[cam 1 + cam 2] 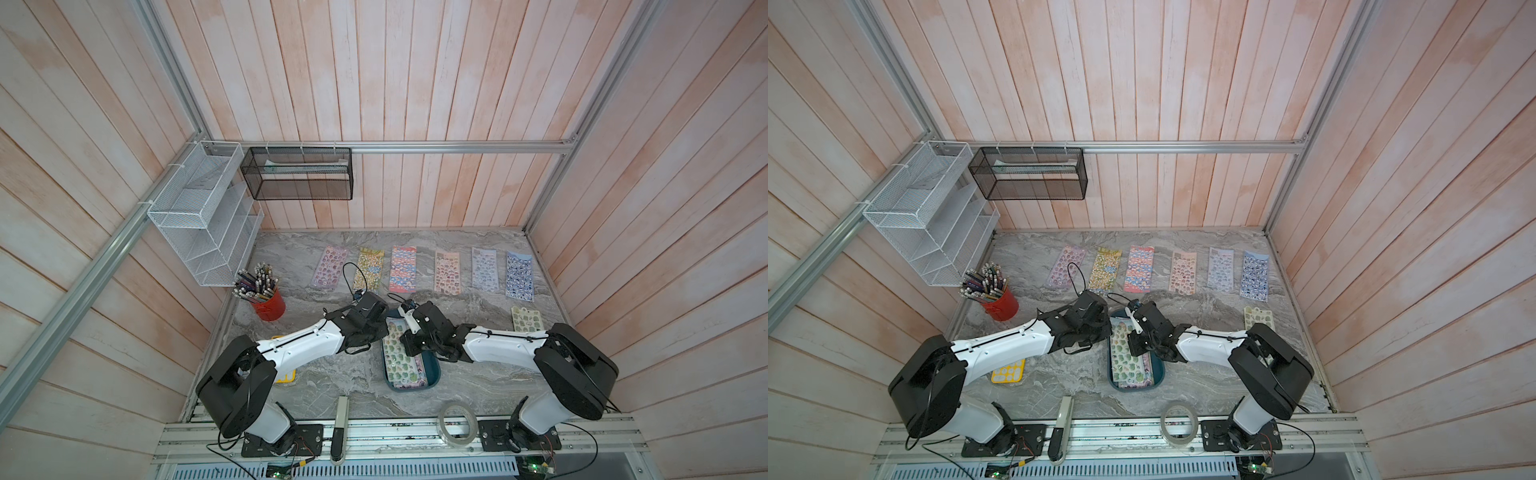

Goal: Take the stickers out of the storage box
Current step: Pick up the sticker from the storage box.

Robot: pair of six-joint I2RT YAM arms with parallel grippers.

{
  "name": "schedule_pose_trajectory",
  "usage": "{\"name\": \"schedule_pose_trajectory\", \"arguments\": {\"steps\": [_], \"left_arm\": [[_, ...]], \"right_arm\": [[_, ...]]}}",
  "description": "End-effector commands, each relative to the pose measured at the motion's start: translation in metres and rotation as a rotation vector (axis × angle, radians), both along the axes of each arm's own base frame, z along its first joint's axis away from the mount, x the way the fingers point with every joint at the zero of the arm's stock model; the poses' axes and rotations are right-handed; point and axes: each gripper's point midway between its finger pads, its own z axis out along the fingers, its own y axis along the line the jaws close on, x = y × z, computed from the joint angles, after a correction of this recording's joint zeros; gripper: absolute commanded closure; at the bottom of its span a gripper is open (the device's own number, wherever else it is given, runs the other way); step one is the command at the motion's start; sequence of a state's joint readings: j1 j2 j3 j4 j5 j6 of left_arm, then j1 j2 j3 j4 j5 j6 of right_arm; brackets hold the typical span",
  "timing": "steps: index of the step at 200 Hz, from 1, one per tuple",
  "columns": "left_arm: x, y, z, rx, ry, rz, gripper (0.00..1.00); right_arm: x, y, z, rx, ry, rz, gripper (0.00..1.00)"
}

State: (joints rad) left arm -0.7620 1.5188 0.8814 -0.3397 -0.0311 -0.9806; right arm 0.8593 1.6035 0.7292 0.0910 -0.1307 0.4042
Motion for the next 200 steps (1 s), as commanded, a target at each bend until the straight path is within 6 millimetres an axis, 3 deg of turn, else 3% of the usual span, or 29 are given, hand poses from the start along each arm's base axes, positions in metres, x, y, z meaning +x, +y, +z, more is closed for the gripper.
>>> {"name": "schedule_pose_trajectory", "arguments": {"steps": [1, 44, 100, 141, 171, 200], "left_arm": [[-0.002, -0.019, -0.004, -0.05, 0.023, -0.026, 1.0], [-0.001, -0.02, 0.001, -0.045, 0.014, -0.026, 1.0], [-0.001, -0.015, 0.001, -0.032, 0.009, -0.013, 1.0], [0.0, -0.013, 0.0, -0.029, 0.007, -0.005, 1.0], [0.0, -0.012, -0.002, -0.029, 0.008, 0.003, 1.0], [-0.001, -0.011, -0.001, -0.037, 0.008, 0.007, 1.0]], "right_arm": [[-0.053, 0.021, -0.037, 0.034, 0.237, 0.128, 1.0], [-0.047, 0.025, -0.035, 0.002, 0.214, 0.12, 1.0], [-0.015, -0.014, 0.001, -0.229, 0.038, 0.008, 1.0], [-0.014, -0.032, 0.022, -0.302, 0.036, -0.07, 1.0], [-0.017, -0.047, 0.014, -0.367, 0.077, -0.149, 1.0], [-0.019, -0.067, -0.008, -0.451, 0.097, -0.218, 1.0]]}}
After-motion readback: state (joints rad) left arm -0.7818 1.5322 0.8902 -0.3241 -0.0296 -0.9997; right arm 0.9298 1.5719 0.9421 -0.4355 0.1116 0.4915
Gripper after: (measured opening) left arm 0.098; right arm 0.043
